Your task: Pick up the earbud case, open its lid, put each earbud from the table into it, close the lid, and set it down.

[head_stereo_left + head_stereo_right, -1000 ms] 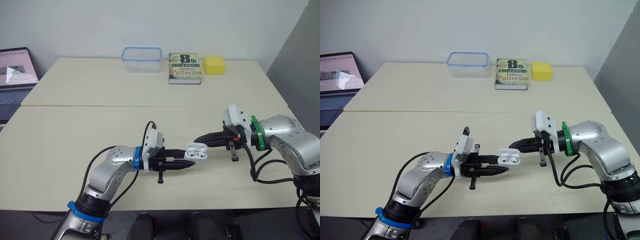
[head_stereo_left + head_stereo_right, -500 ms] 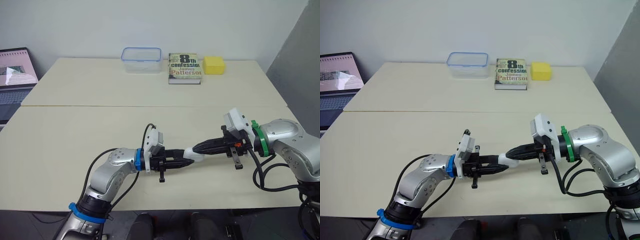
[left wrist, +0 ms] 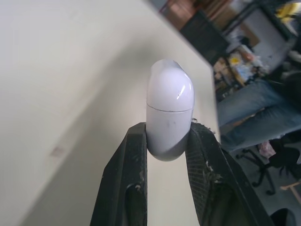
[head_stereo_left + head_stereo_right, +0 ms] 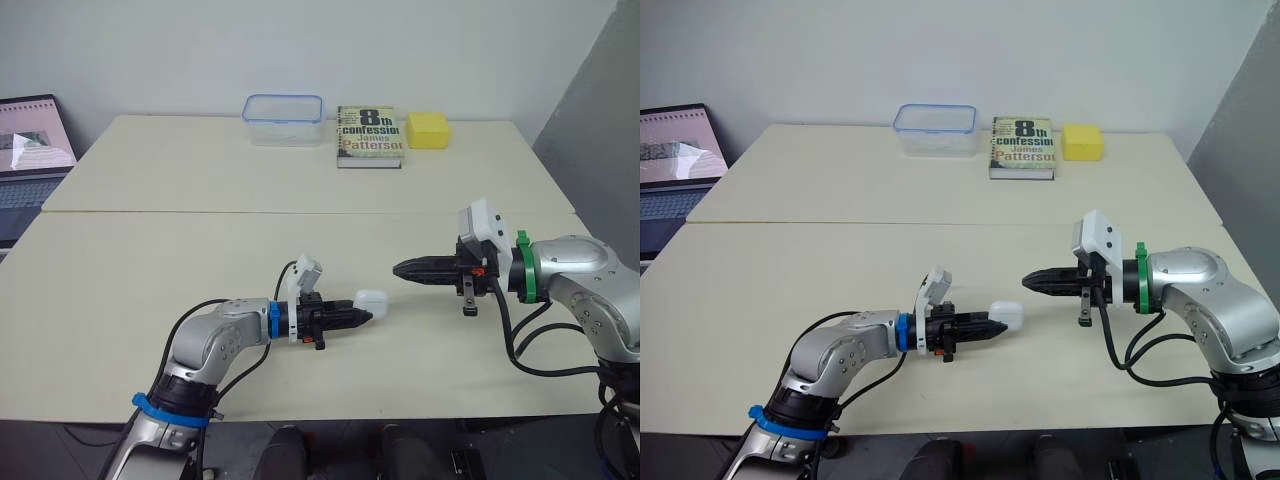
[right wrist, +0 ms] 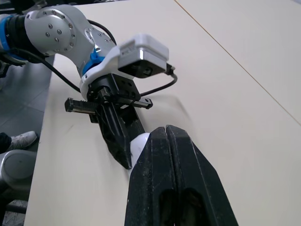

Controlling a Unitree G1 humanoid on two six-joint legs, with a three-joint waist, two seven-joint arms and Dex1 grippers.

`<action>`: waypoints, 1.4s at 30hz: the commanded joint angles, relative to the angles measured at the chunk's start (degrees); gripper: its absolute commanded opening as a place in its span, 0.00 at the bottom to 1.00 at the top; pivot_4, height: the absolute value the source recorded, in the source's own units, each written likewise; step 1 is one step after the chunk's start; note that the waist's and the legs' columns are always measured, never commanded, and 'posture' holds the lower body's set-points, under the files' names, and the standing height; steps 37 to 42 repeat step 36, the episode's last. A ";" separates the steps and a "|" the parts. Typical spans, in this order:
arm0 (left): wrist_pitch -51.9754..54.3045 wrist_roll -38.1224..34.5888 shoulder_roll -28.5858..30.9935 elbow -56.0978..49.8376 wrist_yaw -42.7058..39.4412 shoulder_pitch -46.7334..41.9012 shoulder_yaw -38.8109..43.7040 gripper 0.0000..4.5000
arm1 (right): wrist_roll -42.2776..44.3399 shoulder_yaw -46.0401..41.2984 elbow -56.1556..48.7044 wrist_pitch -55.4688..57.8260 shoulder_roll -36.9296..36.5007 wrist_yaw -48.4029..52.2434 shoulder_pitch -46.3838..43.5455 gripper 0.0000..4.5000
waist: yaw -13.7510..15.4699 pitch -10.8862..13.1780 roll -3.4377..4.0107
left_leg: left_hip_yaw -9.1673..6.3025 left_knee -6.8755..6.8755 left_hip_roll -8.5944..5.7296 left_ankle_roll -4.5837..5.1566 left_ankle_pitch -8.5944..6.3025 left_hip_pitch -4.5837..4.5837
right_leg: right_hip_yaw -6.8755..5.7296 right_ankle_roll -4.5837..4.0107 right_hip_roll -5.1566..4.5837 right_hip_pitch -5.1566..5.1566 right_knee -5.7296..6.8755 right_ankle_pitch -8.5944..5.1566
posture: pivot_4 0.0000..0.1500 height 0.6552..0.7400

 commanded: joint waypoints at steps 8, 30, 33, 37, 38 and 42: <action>6.62 0.80 4.04 2.56 1.53 -1.59 1.72 0.58 | -0.57 -1.23 -7.88 1.32 -1.18 -4.78 5.61 0.00 | -0.47 0.00 0.01 | 0.04 -0.01 0.05 -0.01 0.00 0.10 | 0.05 -0.01 0.01 0.01 0.08 0.00 | 1.00 1.00; -32.43 11.02 34.72 -17.88 -15.61 17.35 16.59 1.00 | -9.26 -8.56 4.21 -23.19 -17.32 15.40 5.76 0.83 | -1.03 0.12 0.06 | 0.68 -0.13 0.60 -0.01 -0.01 0.12 | 0.74 -0.22 0.09 -0.15 -0.16 0.03 | 1.00 1.00; -33.28 8.65 36.08 -19.51 -18.68 18.85 18.69 1.00 | -8.91 -9.97 4.72 -24.76 -18.52 17.79 7.66 0.83 | -1.09 0.14 0.07 | 0.79 -0.15 0.63 -0.01 -0.01 0.15 | 0.81 -0.21 0.11 -0.18 -0.13 0.03 | 1.00 1.00; -34.36 8.82 37.11 -19.74 -20.67 20.91 19.31 1.00 | -9.12 -10.11 4.24 -25.70 -18.69 18.59 8.89 0.83 | -1.12 0.14 0.07 | 0.88 -0.16 0.67 0.03 -0.04 0.16 | 0.89 -0.21 0.12 -0.20 -0.13 0.03 | 1.00 1.00; -34.36 8.82 37.11 -19.74 -20.67 20.91 19.31 1.00 | -9.12 -10.11 4.24 -25.70 -18.69 18.59 8.89 0.83 | -1.12 0.14 0.07 | 0.88 -0.16 0.67 0.03 -0.04 0.16 | 0.89 -0.21 0.12 -0.20 -0.13 0.03 | 1.00 1.00; -34.36 8.82 37.11 -19.74 -20.67 20.91 19.31 1.00 | -9.12 -10.11 4.24 -25.70 -18.69 18.59 8.89 0.83 | -1.12 0.14 0.07 | 0.88 -0.16 0.67 0.03 -0.04 0.16 | 0.89 -0.21 0.12 -0.20 -0.13 0.03 | 1.00 1.00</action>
